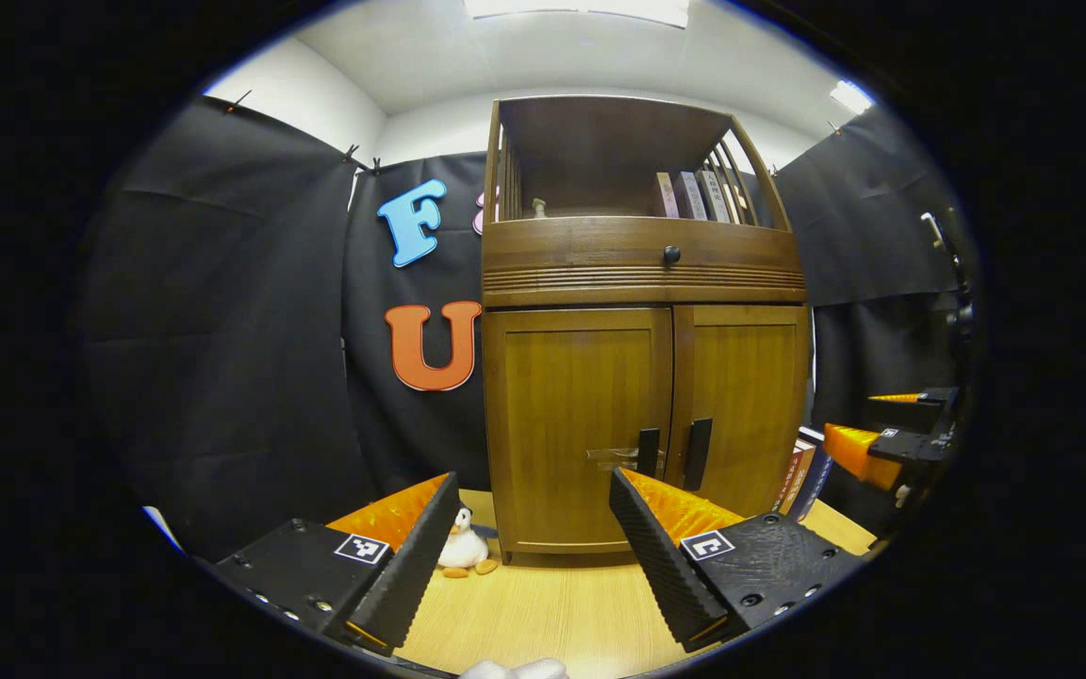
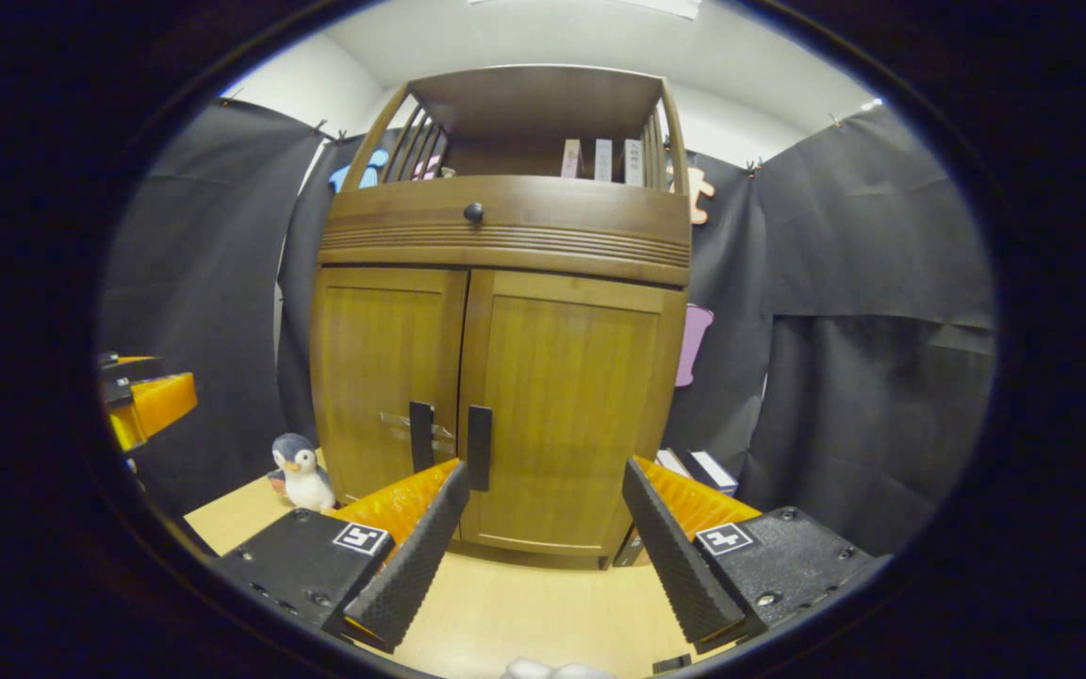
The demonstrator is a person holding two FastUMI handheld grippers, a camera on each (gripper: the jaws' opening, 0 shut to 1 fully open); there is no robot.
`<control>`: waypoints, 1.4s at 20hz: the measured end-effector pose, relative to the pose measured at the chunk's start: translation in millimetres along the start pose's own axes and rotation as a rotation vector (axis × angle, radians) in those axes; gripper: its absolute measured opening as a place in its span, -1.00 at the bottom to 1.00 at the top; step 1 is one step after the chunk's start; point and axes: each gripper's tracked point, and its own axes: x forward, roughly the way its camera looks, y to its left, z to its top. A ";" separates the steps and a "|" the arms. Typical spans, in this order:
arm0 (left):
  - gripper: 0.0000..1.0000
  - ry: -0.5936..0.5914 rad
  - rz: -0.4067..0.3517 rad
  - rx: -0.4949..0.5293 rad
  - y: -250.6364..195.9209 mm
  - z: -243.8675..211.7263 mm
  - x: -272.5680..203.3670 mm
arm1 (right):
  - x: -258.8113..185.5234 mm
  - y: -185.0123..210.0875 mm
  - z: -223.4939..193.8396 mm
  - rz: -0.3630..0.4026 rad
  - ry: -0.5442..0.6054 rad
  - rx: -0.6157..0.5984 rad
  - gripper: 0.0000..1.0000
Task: Open the right door of the double-door shoe cabinet with the right hand, and open the left door with the left hand.
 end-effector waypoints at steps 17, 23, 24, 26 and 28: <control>0.92 0.062 0.192 -0.008 78.4 -31.0 -48.9 | 209.1 77.6 -43.6 0.051 0.122 0.007 0.68; 0.92 0.065 0.218 -0.012 87.9 -32.1 -52.1 | 227.7 73.8 -46.4 0.026 0.158 0.063 0.14; 0.92 0.064 0.220 -0.010 89.1 -30.9 -51.1 | 229.6 70.6 -48.4 0.019 0.162 0.064 0.02; 0.92 0.062 0.220 -0.011 89.2 -29.5 -49.7 | 230.5 71.1 -49.5 0.031 0.167 0.083 -0.23; 0.92 0.061 0.218 -0.015 88.4 -28.9 -48.8 | 231.0 71.4 -49.9 0.042 0.168 0.096 -0.27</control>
